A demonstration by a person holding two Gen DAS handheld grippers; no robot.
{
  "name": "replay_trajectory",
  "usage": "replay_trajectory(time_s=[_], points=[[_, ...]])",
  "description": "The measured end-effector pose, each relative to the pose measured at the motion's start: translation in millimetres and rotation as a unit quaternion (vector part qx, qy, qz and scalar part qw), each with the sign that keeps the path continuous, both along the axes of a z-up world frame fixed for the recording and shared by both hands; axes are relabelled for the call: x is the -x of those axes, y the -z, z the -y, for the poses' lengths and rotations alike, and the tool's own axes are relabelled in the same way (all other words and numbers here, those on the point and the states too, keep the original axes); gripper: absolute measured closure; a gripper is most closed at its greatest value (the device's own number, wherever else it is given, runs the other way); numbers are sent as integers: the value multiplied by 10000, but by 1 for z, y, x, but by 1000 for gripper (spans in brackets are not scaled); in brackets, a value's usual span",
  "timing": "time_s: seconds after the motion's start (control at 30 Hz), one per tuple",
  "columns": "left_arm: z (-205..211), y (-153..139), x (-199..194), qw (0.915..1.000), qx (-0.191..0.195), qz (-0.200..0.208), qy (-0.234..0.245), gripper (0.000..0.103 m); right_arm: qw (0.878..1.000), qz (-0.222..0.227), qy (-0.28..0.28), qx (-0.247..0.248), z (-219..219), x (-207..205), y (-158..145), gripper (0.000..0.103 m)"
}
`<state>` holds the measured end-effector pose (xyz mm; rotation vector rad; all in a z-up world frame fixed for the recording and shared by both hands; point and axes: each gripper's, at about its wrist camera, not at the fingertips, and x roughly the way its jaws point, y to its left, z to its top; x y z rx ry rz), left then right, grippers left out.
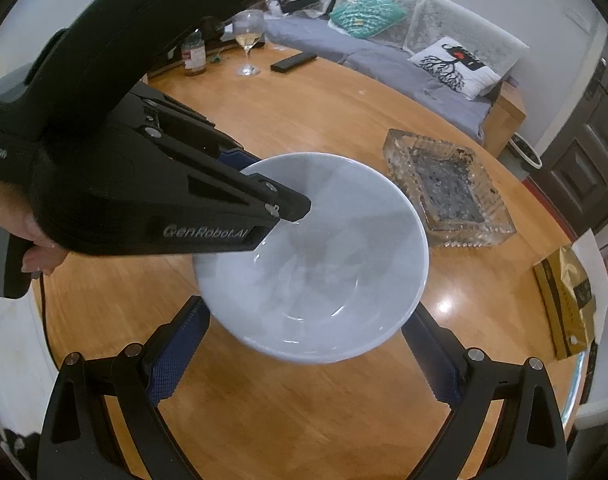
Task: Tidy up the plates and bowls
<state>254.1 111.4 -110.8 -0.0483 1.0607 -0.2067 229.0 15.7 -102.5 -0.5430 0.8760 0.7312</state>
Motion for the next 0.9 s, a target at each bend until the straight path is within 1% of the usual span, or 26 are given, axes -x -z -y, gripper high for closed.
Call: replay_trajectory(time_s=[0.1, 0.23, 0.27, 0.37, 0.47, 0.63, 0.77, 0.87, 0.9], points=[[-2, 0, 0, 10000, 86, -16, -4, 83, 9994, -17, 177, -282, 7, 6, 0, 8], [-2, 1, -2, 9998, 180, -60, 40, 80, 9958, -65, 560, -725, 12, 14, 1, 8], [-1, 1, -3, 9998, 179, -64, 44, 80, 9942, -58, 682, -829, 10, 17, 2, 6], [-1, 2, -4, 9998, 204, -70, 40, 78, 9902, 111, 1031, -940, 6, 20, 7, 3], [0, 3, -5, 9997, 221, -75, 66, 78, 9853, 62, 1321, -1082, 4, 15, 15, 3], [0, 8, -8, 9995, 251, -107, 138, 78, 9814, 288, 1523, -1132, 1, 12, 23, 1], [-2, 10, -11, 9994, 307, -103, 152, 77, 9785, 230, 1552, -1337, 3, 8, 27, 1], [-3, 15, -15, 9990, 371, -165, 163, 77, 9779, 168, 1560, -1385, 3, 8, 28, 1], [-2, 16, -16, 9990, 366, -179, 173, 78, 9785, 128, 1567, -1334, 3, 8, 30, 1]])
